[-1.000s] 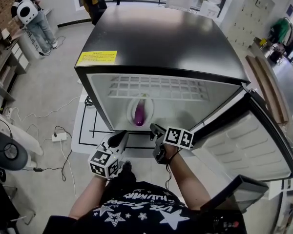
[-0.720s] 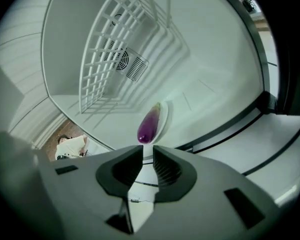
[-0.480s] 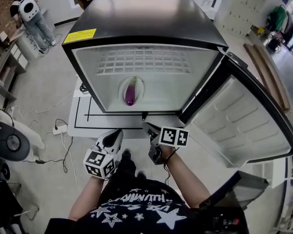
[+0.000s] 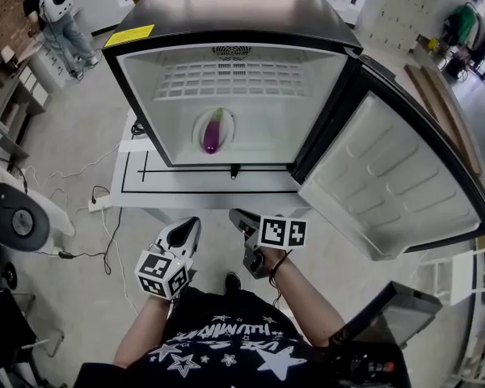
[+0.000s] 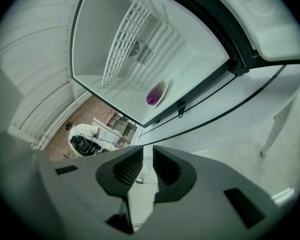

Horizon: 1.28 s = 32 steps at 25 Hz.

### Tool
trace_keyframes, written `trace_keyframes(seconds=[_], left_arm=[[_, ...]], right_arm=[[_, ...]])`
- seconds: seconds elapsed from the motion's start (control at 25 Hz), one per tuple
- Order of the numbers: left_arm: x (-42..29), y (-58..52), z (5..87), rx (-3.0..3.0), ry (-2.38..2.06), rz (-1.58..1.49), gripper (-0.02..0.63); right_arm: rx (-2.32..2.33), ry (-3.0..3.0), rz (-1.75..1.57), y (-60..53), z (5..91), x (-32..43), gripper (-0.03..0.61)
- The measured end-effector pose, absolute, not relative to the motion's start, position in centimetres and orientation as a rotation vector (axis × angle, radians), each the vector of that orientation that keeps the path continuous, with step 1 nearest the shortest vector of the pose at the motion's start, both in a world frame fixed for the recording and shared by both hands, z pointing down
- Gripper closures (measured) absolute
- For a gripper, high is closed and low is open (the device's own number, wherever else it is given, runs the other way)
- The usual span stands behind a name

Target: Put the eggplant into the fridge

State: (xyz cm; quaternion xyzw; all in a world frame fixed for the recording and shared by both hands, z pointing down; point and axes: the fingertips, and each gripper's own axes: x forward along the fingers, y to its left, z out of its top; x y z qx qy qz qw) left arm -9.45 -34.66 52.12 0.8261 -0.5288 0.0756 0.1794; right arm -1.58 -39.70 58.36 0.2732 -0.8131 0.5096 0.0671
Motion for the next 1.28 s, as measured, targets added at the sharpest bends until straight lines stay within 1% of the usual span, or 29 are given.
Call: trace_keyframes(seconds=[0.28,0.6,0.92,1.28], left_arm=[[-11.0,-31.0,51.2,2.348,-1.488,0.195,0.604],[-14.8,-24.6,50.3,2.331,-1.526,0.173,0.604],[-13.9,-16.3,51.4,2.383,-1.466,0.198,0.604],[-15.6,-7.3,50.7,2.374,-1.475,0.179,0.604]], right_arm=[[0.849,-2.498,1.512,-37.4,56.3,-3.1,0.514],[0.807,-2.542,1.446,-30.2,54.3,-6.8,0.514],[0.791,-2.564,1.476,-21.8,54.3,-7.3,0.515],[0.774,-2.605,1.442,-12.5,52.8,-9.0,0.515]])
